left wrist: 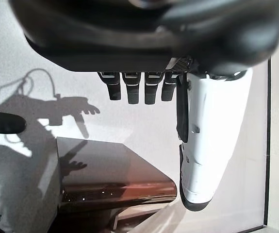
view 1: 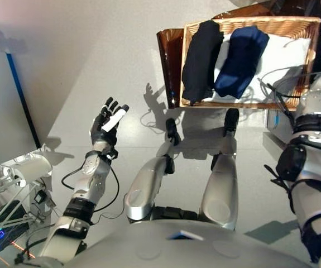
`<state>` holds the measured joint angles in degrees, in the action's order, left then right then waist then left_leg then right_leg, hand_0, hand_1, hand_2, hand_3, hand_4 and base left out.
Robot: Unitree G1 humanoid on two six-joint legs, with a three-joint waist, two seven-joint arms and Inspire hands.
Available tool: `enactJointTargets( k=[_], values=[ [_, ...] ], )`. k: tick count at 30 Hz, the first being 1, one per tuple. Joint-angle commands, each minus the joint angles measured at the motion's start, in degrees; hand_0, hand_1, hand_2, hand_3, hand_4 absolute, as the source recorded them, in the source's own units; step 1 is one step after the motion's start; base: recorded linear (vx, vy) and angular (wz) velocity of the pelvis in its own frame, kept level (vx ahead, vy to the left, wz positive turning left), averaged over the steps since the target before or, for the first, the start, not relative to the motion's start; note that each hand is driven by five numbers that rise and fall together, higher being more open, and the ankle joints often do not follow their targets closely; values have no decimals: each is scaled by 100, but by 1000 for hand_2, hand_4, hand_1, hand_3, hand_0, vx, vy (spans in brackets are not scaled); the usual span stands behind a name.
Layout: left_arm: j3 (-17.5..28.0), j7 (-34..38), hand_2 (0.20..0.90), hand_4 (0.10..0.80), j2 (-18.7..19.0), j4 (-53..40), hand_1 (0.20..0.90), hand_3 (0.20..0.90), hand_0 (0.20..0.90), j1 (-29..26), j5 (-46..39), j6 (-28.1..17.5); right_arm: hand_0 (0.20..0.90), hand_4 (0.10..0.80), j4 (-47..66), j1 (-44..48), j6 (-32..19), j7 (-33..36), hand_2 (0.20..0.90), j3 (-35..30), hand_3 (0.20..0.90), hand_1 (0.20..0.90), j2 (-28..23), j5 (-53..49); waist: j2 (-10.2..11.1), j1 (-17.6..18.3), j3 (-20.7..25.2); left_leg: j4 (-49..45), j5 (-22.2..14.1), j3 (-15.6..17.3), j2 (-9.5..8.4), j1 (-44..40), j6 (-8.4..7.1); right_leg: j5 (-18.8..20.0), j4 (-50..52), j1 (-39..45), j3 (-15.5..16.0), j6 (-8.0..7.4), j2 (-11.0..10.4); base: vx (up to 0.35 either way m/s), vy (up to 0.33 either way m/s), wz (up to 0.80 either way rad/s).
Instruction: Pick up the clothes and place them into the washing machine
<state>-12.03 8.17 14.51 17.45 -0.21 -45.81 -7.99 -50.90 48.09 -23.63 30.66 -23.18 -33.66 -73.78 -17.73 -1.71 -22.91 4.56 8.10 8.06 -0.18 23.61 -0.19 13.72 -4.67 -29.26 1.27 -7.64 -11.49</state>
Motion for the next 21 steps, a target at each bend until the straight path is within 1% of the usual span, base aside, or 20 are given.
enactJointTargets(
  k=[1,8,12,16,17,18,19,21],
  values=[
    [110,118,900,800,375,-277,900,900,900,77,-60,-387,200,300,297,251,-596,18,200,200,200,200,-951,309,-43,16,458,44,-47,-88,108,-9,-744,-1070,1093,-176,-63,-87,-142,0,0,0],
    [238,121,900,800,427,-351,900,900,900,126,-24,-448,200,300,334,167,-566,286,200,113,200,200,-1300,654,-73,52,469,44,-59,-63,116,6,-743,-1079,1105,-218,-98,-98,-144,0,0,0],
    [254,123,900,800,435,-401,900,900,900,177,-49,-444,200,300,517,164,-734,411,200,-20,200,200,-1419,640,-80,88,484,44,-67,-59,131,25,-747,-1090,1103,-227,-108,-101,-128,0,0,0],
    [202,166,900,800,435,-373,900,900,900,198,-74,-394,200,300,399,204,-860,542,200,-94,200,200,-1434,489,-71,106,503,44,-78,-58,136,19,-745,-1081,1085,-232,-113,-94,-106,6,0,1],
    [199,171,900,800,438,-363,900,900,900,189,-69,-386,373,424,332,212,-855,541,373,-92,373,373,-1400,416,-66,112,506,44,-82,-52,136,20,-741,-1077,1073,-231,-124,-93,-101,20,2,4],
    [197,179,900,800,440,-364,900,900,900,187,-66,-385,590,578,306,229,-837,522,590,-69,590,590,-1380,380,-61,110,506,44,-86,-44,139,18,-737,-1071,1063,-234,-127,-93,-104,0,0,0],
    [190,178,900,800,435,-383,900,900,900,190,-75,-381,900,800,325,237,-843,495,900,-58,900,900,-1329,328,-60,109,502,44,-89,-33,140,21,-733,-1066,1056,-240,-131,-91,-102,0,0,0],
    [165,200,900,800,440,-368,900,900,900,180,-83,-366,900,800,210,274,-814,485,900,-19,900,900,-1256,241,-50,104,512,44,-96,-20,139,21,-724,-1059,1046,-248,-153,-86,-97,0,0,0]
  ],
)
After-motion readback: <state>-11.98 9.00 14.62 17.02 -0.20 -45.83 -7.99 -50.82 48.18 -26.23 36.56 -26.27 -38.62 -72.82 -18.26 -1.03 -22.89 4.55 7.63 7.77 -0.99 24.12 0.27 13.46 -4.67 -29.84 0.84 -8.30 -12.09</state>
